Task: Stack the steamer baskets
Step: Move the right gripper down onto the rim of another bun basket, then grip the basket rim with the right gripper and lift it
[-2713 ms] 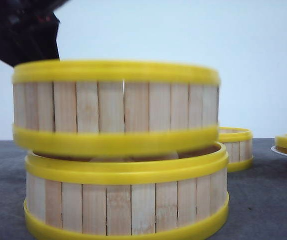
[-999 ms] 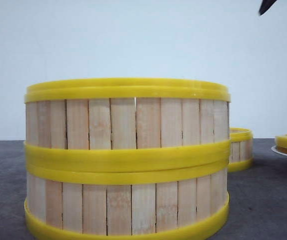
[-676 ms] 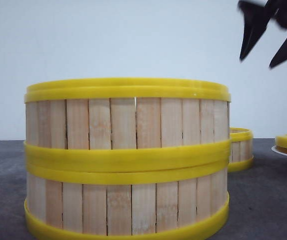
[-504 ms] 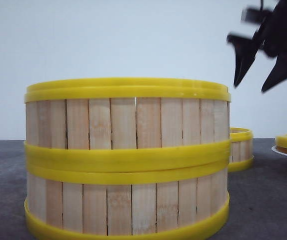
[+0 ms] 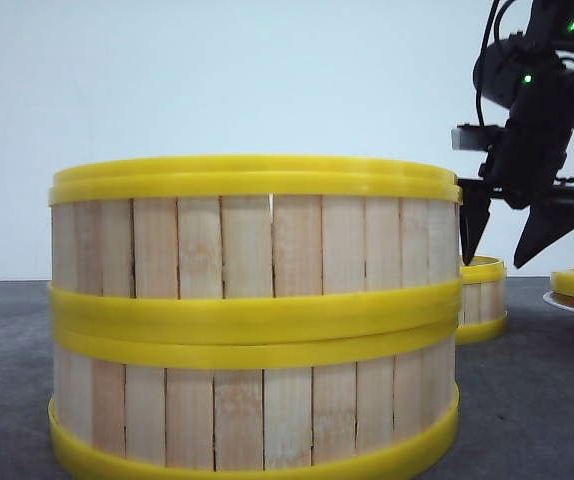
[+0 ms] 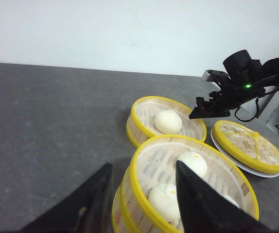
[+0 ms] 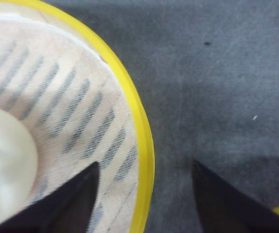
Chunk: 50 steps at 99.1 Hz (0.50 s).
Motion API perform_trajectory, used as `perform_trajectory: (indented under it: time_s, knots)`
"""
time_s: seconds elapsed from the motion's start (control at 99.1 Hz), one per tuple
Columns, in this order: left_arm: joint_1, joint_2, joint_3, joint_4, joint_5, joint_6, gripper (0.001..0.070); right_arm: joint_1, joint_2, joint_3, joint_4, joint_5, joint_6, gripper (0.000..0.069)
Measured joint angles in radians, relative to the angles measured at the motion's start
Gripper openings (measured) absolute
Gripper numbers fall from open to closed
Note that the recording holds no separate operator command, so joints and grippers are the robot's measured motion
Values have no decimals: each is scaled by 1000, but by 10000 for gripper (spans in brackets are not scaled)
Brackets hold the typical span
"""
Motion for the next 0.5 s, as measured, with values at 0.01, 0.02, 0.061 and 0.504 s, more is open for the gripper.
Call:
perform_trajectory:
  time_s: [0.01,0.02,0.061,0.504]
  knots:
    - [0,0,0,-1,0,0,234,0,2,0,0,0,0,325]
    - [0,0,0,-2,0,-1,234,0,4,0,2,0,1,316]
    - [0,0,0,-2,0,-2,234,0,10,0,7,0,2,284]
    - [0,0,0,-3,0,-3,234,1,17,2,24,4,17,38]
